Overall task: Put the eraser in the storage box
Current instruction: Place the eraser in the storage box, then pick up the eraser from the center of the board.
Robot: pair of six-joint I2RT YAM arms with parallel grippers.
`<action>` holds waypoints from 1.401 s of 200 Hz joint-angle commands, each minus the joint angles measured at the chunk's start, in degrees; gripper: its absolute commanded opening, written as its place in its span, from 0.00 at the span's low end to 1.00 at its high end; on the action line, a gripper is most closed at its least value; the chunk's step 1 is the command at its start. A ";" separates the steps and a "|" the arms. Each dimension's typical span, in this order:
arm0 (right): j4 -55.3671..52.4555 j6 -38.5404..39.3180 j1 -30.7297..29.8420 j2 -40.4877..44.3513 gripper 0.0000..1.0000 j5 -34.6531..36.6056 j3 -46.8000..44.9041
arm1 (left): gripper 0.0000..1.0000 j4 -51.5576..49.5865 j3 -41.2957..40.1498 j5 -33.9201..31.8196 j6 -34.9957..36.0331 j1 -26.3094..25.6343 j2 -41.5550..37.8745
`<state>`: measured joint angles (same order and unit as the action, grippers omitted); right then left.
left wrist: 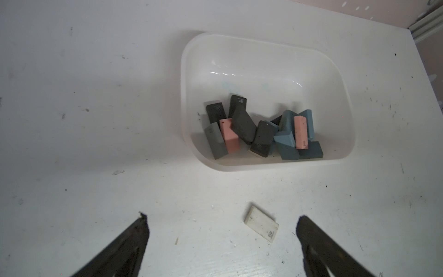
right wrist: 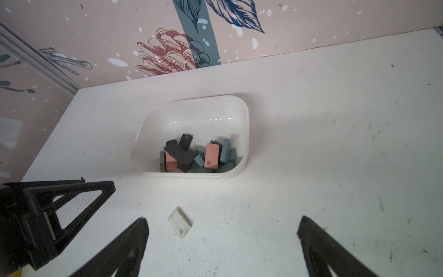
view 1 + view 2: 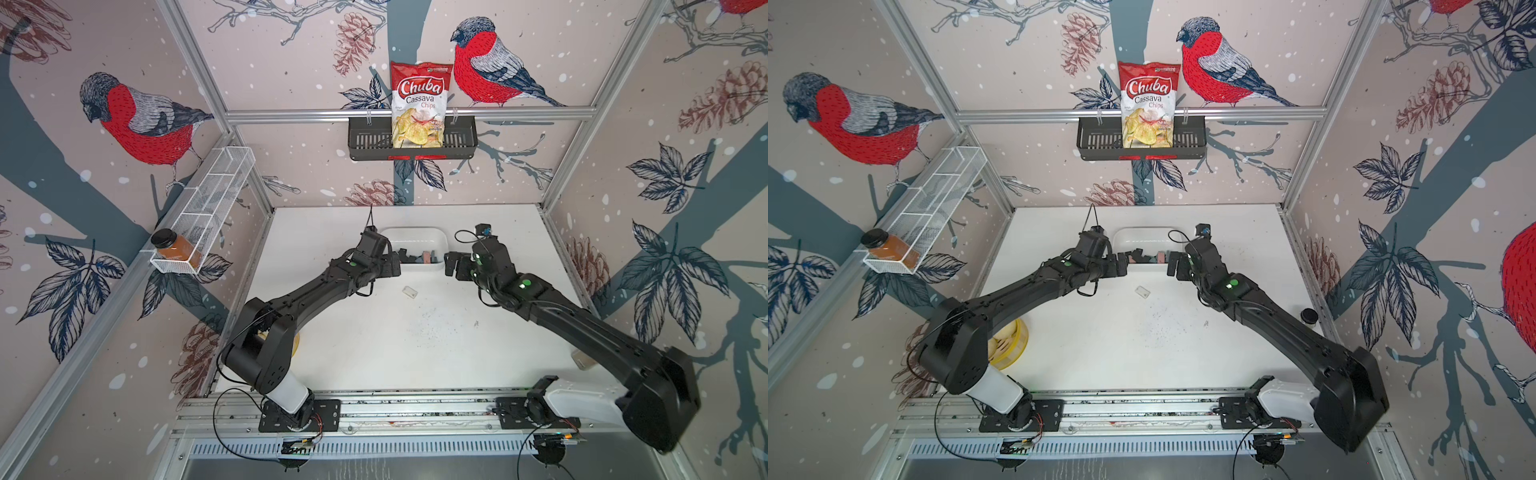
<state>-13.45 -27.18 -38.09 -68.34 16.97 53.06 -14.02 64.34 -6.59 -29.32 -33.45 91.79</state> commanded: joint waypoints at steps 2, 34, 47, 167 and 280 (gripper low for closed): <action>2.01 -2.53 0.45 5.85 1.00 5.03 -4.80 | 0.96 -1.35 1.71 -3.11 2.02 -2.71 1.26; 1.97 -4.83 1.82 13.60 1.00 8.18 -10.05 | 0.96 -1.85 1.87 -2.70 5.05 -6.41 1.94; 2.06 -5.51 2.34 16.09 1.00 8.76 -11.52 | 0.96 -1.36 1.44 -0.74 6.82 -7.46 2.30; 3.22 -5.62 3.89 21.92 1.00 8.05 -14.45 | 0.94 -4.66 5.55 2.99 12.56 -10.27 16.64; 4.15 -5.40 4.38 21.84 1.00 6.41 -14.91 | 0.89 -7.15 7.99 -2.64 12.60 -11.22 20.70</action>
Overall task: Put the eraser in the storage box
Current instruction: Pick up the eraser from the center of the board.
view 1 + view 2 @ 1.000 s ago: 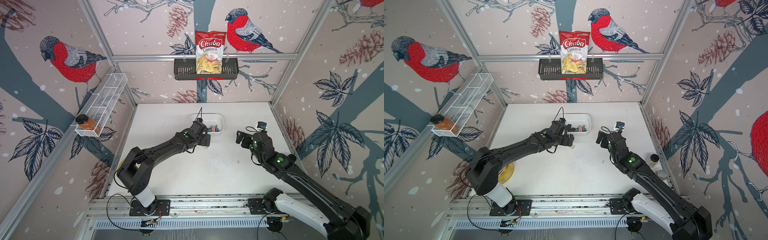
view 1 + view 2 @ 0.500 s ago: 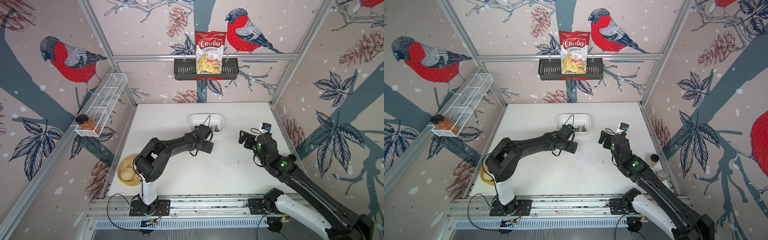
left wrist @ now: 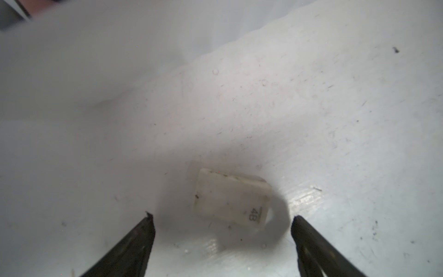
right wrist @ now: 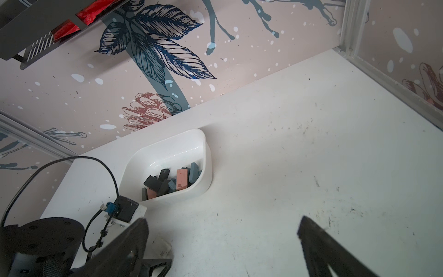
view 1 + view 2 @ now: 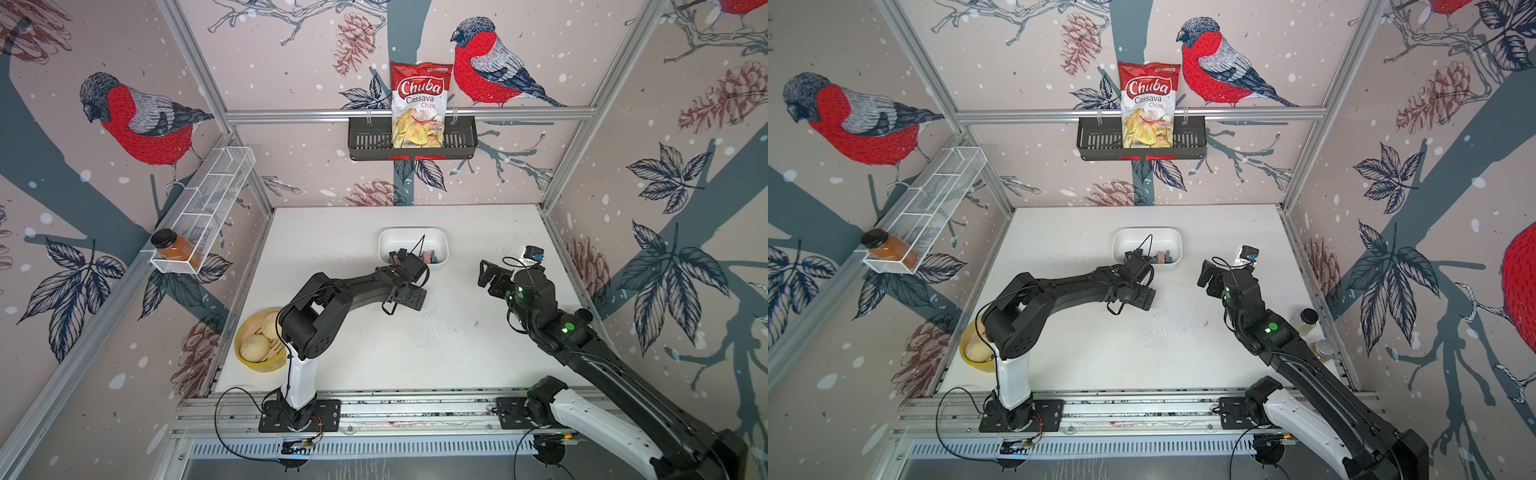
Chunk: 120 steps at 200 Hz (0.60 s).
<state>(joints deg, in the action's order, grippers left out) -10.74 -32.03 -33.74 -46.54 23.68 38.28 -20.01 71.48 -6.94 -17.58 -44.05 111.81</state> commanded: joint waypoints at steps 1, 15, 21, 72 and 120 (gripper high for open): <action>1.48 -0.52 0.05 0.05 1.00 -0.30 -0.14 | 0.89 -1.12 0.85 -2.38 0.87 -0.65 0.69; 1.52 -0.54 0.07 0.00 1.00 -0.30 -0.15 | 0.89 -1.60 1.55 -3.32 1.28 -1.18 1.24; 1.57 -0.57 0.07 0.05 1.00 -0.41 -0.17 | 0.89 -1.78 1.81 -3.58 1.45 -1.42 1.46; 1.75 -0.81 0.11 0.11 1.00 -0.74 -0.23 | 0.87 -2.55 3.82 -4.31 2.27 -2.08 3.41; 1.95 -0.95 0.16 0.23 1.00 -0.98 -0.57 | 0.80 -2.58 4.06 -3.82 2.82 -2.16 3.99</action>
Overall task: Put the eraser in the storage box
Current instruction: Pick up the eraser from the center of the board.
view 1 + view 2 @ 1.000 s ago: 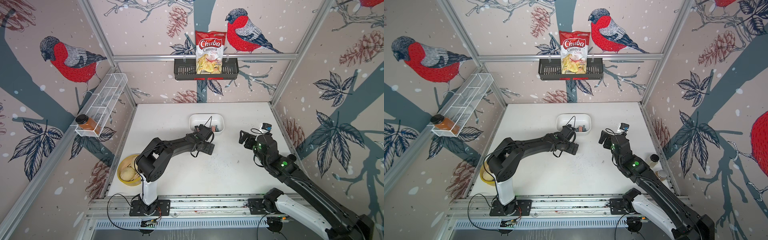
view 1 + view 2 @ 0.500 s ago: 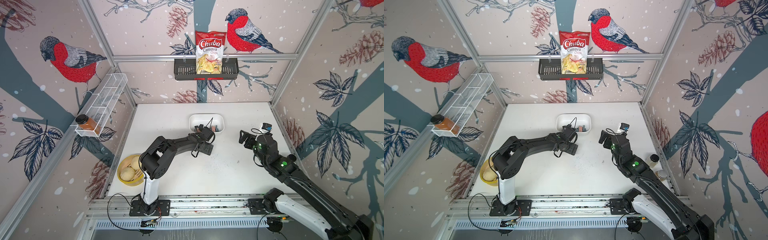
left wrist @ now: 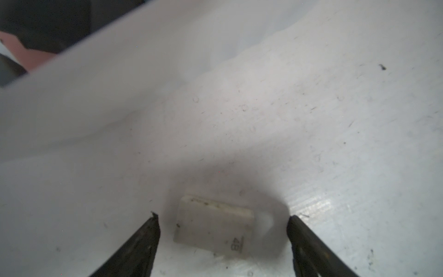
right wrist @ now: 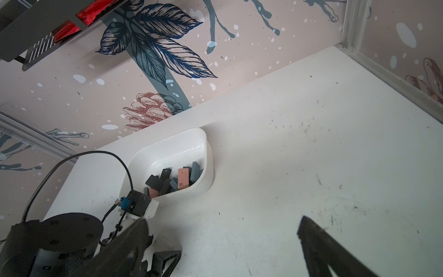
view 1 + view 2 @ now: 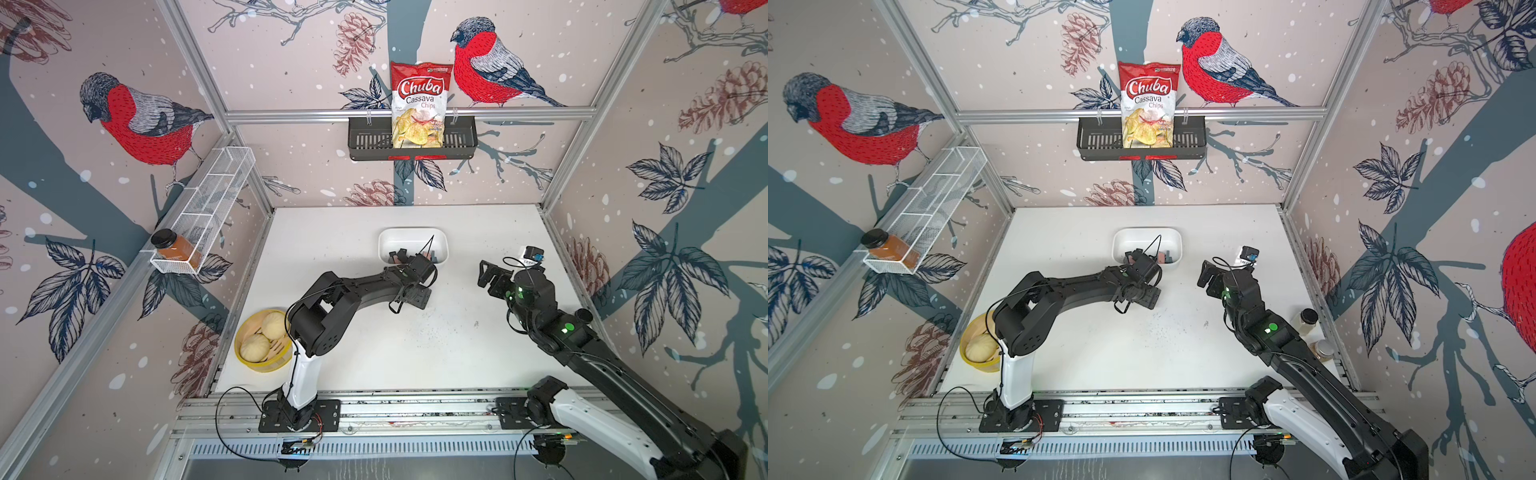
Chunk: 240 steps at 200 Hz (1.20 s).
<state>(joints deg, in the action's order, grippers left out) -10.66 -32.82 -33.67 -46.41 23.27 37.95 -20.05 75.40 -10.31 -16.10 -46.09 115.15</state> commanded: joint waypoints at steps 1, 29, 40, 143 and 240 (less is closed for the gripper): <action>1.86 -0.20 0.10 0.10 1.00 -0.58 -0.24 | 0.80 -2.53 0.12 -0.44 1.33 -0.18 0.62; 1.77 -0.15 0.10 0.07 1.00 -0.69 -0.16 | 0.78 -3.05 0.30 -0.07 1.75 -0.19 1.36; 1.59 -0.16 0.09 0.16 1.00 -0.69 -0.08 | 0.77 -3.33 0.48 -0.07 1.79 -0.36 1.69; 1.55 0.03 0.08 0.27 1.00 -0.94 -0.07 | 0.71 -7.47 -0.13 -2.49 1.29 -0.94 2.09; 1.98 -0.05 0.27 0.09 1.00 -1.38 0.01 | 0.62 -10.63 0.17 -4.46 -0.88 -0.94 3.05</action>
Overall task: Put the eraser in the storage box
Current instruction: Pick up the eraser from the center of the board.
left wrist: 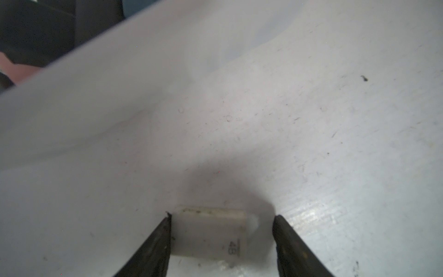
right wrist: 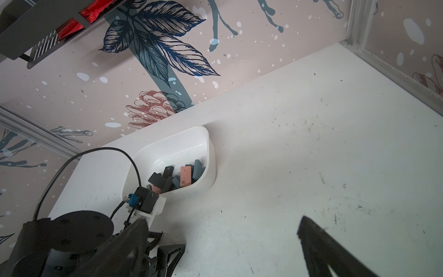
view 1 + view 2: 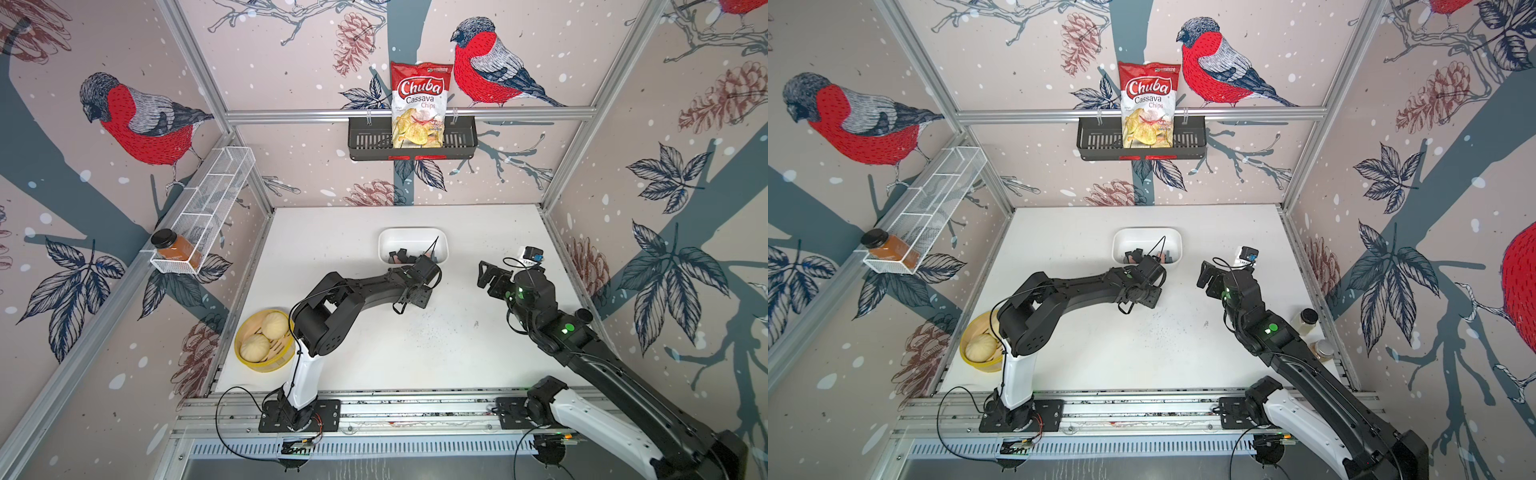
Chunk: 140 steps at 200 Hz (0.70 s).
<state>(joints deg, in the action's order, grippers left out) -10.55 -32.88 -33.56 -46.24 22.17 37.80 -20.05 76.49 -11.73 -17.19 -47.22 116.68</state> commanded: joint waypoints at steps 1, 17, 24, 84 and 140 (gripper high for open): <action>1.86 0.01 0.12 -0.08 1.00 -0.29 0.17 | 0.62 -10.67 -0.91 -3.04 0.22 0.20 1.52; 1.97 -0.12 0.16 -0.17 1.00 -0.46 0.25 | 0.60 -10.79 -0.95 -3.04 -0.02 0.12 1.61; 2.00 -0.16 0.16 -0.33 1.00 -0.54 0.26 | 0.60 -10.81 -0.82 -3.04 -0.04 0.16 1.62; 2.02 -0.16 0.16 -0.29 1.00 -0.73 0.26 | 0.53 -11.59 -0.38 -3.22 -0.56 0.16 2.48; 1.73 -0.30 0.22 0.09 1.00 -0.74 0.34 | 0.45 -11.82 -0.67 -2.70 -0.87 0.11 2.32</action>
<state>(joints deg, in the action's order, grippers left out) -10.37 -32.93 -33.36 -46.44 21.17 37.80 -19.86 76.90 -13.74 -18.70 -47.24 117.69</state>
